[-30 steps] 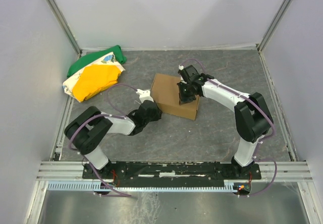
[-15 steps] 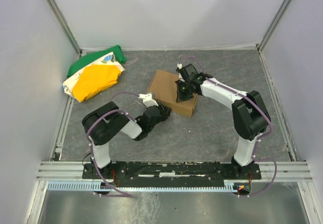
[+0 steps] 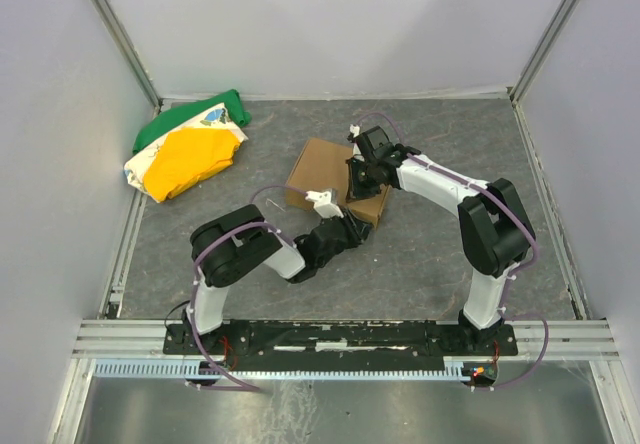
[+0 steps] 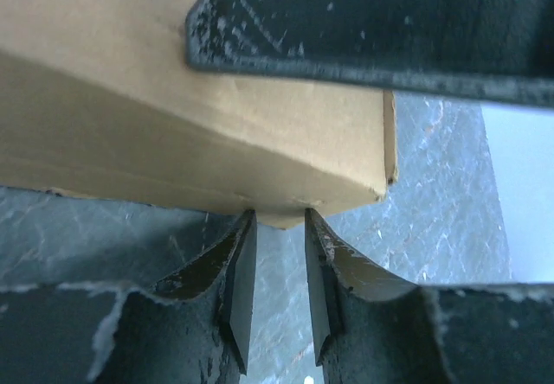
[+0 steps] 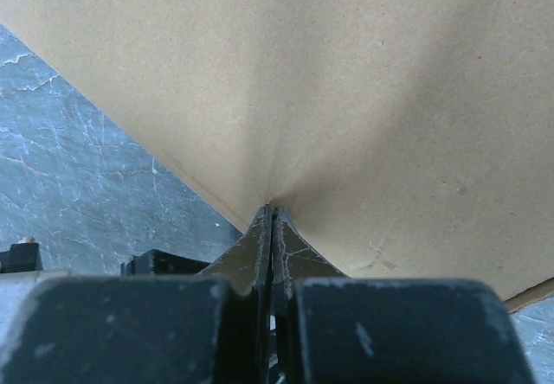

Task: Fold the paper box

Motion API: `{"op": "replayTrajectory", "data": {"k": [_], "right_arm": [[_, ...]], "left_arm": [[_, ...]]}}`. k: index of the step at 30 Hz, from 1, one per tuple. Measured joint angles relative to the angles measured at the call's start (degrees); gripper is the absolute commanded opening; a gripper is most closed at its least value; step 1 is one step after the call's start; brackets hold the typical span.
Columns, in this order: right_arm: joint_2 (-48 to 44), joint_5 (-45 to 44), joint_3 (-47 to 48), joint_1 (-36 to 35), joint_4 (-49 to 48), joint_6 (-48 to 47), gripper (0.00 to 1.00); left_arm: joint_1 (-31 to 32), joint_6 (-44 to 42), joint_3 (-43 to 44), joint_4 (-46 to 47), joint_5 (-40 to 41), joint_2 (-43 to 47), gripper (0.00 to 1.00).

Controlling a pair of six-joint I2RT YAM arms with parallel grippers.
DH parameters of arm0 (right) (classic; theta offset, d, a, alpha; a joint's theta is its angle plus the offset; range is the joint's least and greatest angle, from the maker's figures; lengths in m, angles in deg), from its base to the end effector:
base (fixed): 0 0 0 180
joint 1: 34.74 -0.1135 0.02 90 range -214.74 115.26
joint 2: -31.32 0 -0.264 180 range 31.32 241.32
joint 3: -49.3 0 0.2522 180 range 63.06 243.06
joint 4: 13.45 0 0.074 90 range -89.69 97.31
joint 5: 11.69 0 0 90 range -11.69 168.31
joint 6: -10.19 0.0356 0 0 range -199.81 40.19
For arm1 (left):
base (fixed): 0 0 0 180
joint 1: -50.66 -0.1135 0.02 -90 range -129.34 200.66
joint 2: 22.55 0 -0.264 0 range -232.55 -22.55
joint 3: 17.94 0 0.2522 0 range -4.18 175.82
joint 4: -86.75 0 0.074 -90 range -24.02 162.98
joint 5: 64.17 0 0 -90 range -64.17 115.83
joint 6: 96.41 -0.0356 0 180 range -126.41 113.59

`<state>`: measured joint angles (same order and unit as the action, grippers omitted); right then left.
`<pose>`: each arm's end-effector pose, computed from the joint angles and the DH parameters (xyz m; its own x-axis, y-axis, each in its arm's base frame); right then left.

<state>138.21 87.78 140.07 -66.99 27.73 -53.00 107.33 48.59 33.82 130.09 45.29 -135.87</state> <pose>0.3334 0.2173 0.2043 -0.9065 -0.0459 -0.4197 -0.2159 0.9047 0.3672 0.2005 -0.2832 0.1005 -0.6014 -0.4911 -0.6301 0.2114 0.6628 -0.7183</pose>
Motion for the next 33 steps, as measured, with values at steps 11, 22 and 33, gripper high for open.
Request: {"op": "replayTrajectory", "data": {"k": [11,22,33], "right_arm": [[-0.24,0.02,-1.14,0.0,-2.82,0.11,0.01],[-0.87,-0.15,-1.36,-0.17,-2.97,-0.02,0.02],[-0.98,-0.24,0.39,-0.76,2.78,-0.79,0.02]], "left_arm": [[0.04,-0.22,7.96,-10.51,2.56,-1.4,0.42],[0.22,-5.22,-6.88,-23.39,8.41,23.85,0.42],[-5.14,-5.66,-7.69,-44.81,21.03,35.78,0.31]]}}
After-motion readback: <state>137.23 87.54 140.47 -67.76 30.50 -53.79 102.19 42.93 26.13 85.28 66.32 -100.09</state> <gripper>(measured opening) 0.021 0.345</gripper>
